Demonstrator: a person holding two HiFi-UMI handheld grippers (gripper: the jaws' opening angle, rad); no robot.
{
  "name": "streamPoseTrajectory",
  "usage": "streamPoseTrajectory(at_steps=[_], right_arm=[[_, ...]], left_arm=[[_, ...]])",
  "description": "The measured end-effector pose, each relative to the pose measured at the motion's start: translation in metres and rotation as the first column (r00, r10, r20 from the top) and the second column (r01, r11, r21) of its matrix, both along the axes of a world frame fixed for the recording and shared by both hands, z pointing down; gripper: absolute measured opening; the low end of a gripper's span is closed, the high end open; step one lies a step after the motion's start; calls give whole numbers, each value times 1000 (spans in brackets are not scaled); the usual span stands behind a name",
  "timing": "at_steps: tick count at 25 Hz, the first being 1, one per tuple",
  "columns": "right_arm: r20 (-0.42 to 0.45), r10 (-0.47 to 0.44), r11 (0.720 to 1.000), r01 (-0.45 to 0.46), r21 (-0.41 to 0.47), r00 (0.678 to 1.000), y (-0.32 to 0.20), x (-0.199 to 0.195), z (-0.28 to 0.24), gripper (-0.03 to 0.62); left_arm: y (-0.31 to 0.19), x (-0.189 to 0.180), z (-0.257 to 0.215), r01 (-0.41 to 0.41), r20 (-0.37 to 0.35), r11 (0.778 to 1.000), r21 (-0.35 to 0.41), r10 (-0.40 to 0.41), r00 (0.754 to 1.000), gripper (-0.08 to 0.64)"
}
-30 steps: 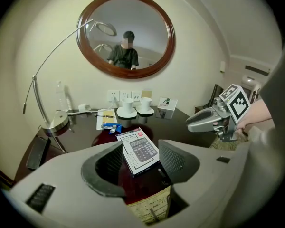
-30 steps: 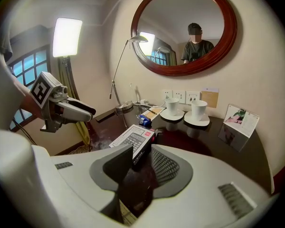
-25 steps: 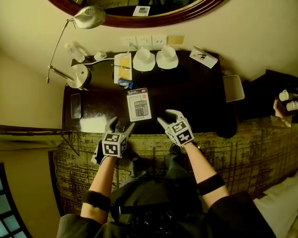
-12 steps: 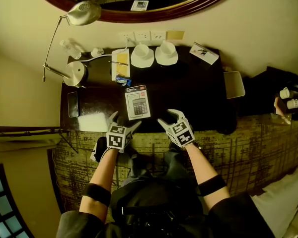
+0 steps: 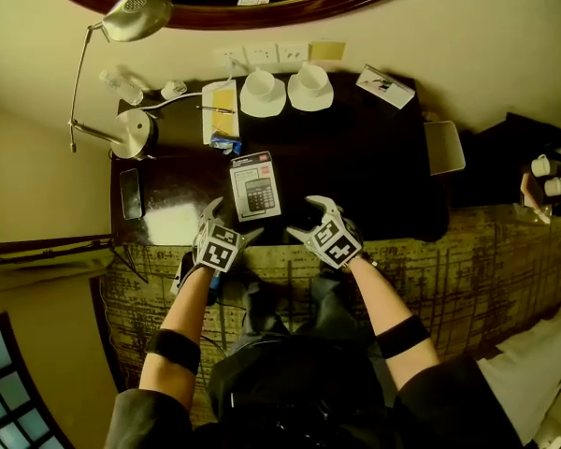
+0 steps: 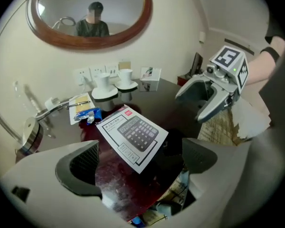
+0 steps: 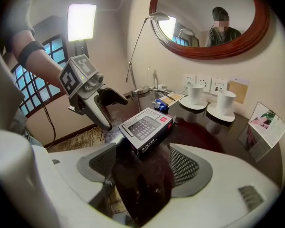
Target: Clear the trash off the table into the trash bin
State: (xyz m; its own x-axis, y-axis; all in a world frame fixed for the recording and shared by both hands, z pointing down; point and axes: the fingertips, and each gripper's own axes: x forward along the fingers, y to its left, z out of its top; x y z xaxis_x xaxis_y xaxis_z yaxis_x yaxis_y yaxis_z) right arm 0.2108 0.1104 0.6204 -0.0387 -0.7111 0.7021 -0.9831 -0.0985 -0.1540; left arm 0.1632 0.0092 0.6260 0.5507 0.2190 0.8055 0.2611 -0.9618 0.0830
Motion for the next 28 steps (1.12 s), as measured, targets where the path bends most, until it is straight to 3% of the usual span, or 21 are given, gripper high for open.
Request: streamPoseTrajectory(at_steps=[4, 7, 10, 13, 15, 17, 21, 23, 25, 28], right_arm=[[3, -62, 998, 63, -24, 998, -6, -6, 15, 391], [4, -83, 996, 83, -32, 997, -16, -5, 17, 391], [15, -86, 995, 87, -44, 996, -21, -5, 25, 391], [13, -101, 993, 102, -55, 995, -24, -8, 28, 391], [12, -116, 991, 117, -62, 993, -27, -11, 32, 391], [11, -126, 990, 127, -68, 992, -31, -12, 34, 391], [0, -147, 986, 147, -81, 989, -37, -12, 42, 391], [-15, -155, 984, 153, -91, 988, -40, -9, 46, 392], [-11, -149, 983, 147, -105, 989, -40, -8, 54, 391], [-2, -135, 985, 134, -110, 991, -43, -7, 58, 393]], left_arm=[[-9, -11, 20, -45, 48, 998, 44, 43, 998, 546], [-17, -11, 28, -28, 57, 999, 36, 26, 998, 546], [-23, -5, 31, 51, 55, 998, -22, -49, 997, 546], [-34, 5, 35, 167, 53, 982, -89, -163, 985, 545], [-35, 10, 40, 197, 63, 973, -122, -191, 980, 546], [-26, 13, 39, 165, 82, 977, -132, -155, 984, 546], [-18, 16, 41, 23, 93, 996, -91, -14, 996, 546], [-22, 21, 44, 15, 95, 995, -98, -6, 995, 545], [-33, 26, 50, 91, 103, 986, -143, -77, 992, 545], [-48, 33, 50, 245, 130, 942, -230, -220, 967, 543]])
